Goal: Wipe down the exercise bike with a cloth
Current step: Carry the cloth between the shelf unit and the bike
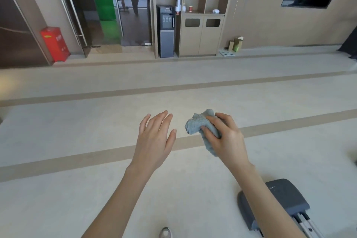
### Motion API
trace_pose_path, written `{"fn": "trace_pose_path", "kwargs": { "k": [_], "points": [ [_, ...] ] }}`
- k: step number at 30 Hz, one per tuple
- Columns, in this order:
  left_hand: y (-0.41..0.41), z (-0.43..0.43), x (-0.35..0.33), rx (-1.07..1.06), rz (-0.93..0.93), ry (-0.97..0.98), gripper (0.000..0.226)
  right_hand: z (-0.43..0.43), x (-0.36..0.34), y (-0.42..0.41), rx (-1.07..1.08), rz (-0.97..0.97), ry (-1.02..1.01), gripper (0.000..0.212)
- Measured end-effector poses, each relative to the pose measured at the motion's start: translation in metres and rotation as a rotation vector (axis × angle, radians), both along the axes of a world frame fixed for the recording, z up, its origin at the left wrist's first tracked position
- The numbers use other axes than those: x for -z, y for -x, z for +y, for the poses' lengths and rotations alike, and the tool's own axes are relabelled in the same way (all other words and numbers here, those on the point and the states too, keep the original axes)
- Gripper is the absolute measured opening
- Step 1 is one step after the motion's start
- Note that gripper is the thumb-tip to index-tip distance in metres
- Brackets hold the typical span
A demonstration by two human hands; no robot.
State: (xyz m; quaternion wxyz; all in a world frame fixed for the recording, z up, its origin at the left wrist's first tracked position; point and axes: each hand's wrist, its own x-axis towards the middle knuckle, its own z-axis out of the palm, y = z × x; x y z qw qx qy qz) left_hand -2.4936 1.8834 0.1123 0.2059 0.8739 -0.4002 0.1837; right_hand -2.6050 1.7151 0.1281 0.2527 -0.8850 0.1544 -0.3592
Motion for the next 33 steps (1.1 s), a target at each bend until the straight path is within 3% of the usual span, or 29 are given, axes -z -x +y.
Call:
{"fn": "trace_pose_path", "kwargs": {
  "k": [15, 33],
  "points": [
    [-0.254, -0.183, -0.015, 0.066, -0.043, -0.048, 0.051, -0.176, -0.009, -0.249, 0.116, -0.026, -0.004, 0.022],
    [-0.586, -0.495, -0.019, 0.057, -0.084, -0.074, 0.051, -0.487, -0.018, -0.579, 0.109, -0.003, 0.014, 0.021]
  ]
}}
